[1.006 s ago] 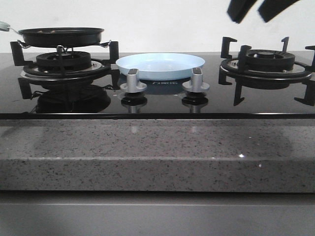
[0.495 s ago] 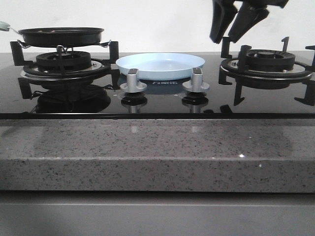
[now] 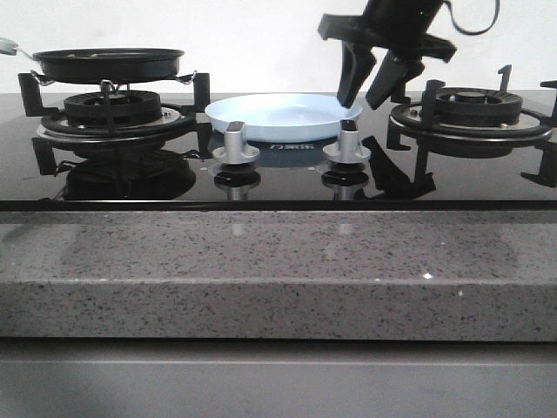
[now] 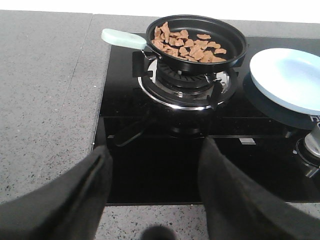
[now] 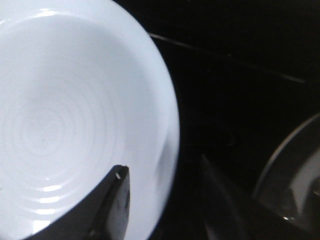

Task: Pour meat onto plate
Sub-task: 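Lower the right gripper onto the rim of the light blue plate, then grip the plate rim with the right gripper and lift it up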

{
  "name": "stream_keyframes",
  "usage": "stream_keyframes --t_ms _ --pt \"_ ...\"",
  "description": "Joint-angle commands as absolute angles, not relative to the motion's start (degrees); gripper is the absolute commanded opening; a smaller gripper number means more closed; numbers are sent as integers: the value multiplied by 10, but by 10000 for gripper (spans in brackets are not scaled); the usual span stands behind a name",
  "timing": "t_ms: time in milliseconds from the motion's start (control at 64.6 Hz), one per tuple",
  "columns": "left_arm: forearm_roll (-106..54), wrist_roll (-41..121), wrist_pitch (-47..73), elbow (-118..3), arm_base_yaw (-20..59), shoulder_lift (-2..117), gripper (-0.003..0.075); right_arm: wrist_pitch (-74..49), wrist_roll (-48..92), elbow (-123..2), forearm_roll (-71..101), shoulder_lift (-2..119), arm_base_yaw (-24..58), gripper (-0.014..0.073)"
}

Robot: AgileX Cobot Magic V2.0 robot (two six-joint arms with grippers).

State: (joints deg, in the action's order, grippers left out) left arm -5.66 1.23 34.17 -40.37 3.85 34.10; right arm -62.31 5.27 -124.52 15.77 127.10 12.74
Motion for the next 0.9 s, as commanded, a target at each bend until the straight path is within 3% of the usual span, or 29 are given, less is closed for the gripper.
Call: stream_keyframes --t_ms 0,124,387,665,882 --pt "-62 11 298 -419 38 345 383 -611 60 -1275 184 1245 125 350" --pt "-62 11 298 -419 38 345 383 -616 61 -1277 188 1253 125 332" --pt "-62 11 298 -419 38 345 383 -633 66 -1277 188 1257 125 160" --pt "-62 11 298 -419 38 345 383 -629 66 -1277 188 1257 125 -126" --pt "-62 11 298 -419 38 345 383 -606 58 -1277 190 1237 125 -112"
